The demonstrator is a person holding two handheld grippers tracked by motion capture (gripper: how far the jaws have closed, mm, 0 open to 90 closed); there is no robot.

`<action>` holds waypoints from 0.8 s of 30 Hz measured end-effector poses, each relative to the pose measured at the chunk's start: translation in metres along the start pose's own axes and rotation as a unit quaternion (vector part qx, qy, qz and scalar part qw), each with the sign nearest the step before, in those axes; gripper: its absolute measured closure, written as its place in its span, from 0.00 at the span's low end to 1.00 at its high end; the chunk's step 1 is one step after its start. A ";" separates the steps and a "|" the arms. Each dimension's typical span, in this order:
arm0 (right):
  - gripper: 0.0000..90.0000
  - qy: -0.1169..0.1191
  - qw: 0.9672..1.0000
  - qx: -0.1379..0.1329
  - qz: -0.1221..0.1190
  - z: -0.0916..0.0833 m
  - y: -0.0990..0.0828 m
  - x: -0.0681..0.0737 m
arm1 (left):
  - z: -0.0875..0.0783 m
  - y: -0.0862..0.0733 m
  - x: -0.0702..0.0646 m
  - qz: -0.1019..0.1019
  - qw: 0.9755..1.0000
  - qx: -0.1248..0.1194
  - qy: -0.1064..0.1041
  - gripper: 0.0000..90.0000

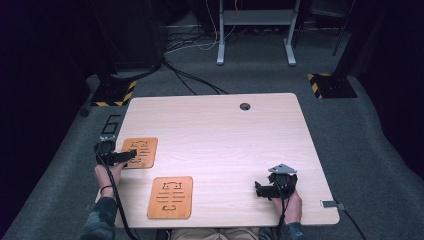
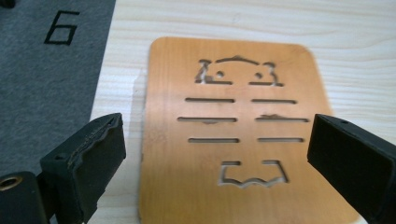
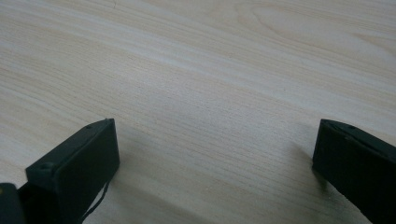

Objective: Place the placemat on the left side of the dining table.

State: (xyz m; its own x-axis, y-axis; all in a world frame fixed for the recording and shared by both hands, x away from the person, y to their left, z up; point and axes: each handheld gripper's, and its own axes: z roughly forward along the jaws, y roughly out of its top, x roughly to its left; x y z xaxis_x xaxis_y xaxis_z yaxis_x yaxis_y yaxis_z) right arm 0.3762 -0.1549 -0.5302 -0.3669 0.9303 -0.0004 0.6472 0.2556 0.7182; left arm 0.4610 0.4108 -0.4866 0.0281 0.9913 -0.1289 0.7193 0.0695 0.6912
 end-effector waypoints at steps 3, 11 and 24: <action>0.00 0.000 1.000 0.000 0.000 0.000 0.000 0.000 | -0.006 -0.002 -0.006 0.008 1.000 -0.003 -0.009 0.04; 0.00 0.000 1.000 0.000 0.000 0.000 0.000 0.000 | -0.021 -0.016 -0.021 0.038 0.999 -0.013 -0.025 0.02; 0.00 0.000 1.000 0.000 0.000 0.000 0.000 0.000 | -0.042 -0.067 -0.030 0.067 0.997 -0.015 -0.036 0.00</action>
State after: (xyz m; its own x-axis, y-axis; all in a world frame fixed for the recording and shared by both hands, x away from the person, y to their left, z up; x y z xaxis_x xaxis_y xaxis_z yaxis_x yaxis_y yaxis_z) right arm 0.3763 -0.1549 -0.5302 -0.3664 0.9304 -0.0009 0.6470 0.2555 0.7184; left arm 0.3832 0.3807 -0.4992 0.1738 0.9812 -0.0842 0.6853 -0.0590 0.7259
